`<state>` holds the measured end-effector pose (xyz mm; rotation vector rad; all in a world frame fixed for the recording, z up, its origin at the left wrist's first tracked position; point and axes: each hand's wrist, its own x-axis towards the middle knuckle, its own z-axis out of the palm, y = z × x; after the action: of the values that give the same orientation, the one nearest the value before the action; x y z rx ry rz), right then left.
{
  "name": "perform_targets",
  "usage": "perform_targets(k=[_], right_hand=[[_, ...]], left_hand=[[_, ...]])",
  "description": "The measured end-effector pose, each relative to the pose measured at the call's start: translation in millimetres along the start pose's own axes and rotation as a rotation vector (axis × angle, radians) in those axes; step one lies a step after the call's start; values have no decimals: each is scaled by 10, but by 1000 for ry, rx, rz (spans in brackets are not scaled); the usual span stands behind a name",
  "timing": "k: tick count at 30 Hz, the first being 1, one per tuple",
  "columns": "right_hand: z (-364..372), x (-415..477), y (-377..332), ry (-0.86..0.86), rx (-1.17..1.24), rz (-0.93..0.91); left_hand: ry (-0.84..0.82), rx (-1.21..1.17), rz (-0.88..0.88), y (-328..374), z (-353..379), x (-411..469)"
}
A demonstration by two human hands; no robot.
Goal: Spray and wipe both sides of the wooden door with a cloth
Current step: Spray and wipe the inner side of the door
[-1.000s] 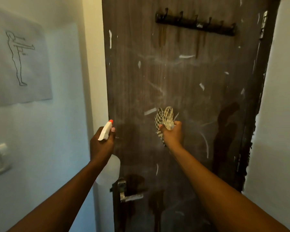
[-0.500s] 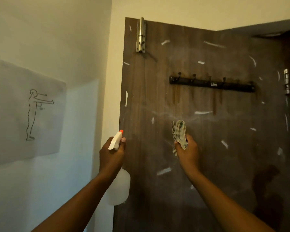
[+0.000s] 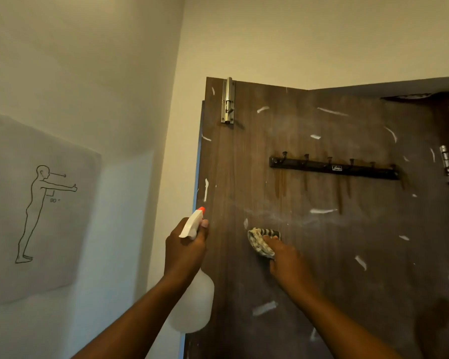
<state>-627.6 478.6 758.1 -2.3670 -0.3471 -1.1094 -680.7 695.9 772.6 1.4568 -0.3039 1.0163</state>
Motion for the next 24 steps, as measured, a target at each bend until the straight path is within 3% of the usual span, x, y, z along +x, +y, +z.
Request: perform_targets(k=[3,13,19,24], right_hand=[[-91,93,-5,129,174,34],[-656,1168,-102,461,160,-106],[-1119,2041,-329,495,-21,-220],[-1083,2510,-520,469,-178,-331]], left_hand=[[-14,14,4,-9,30,95],[49,76,140,230,153,959],[98,101,229,494,407,1516],[125,97,245,448,651,1824]])
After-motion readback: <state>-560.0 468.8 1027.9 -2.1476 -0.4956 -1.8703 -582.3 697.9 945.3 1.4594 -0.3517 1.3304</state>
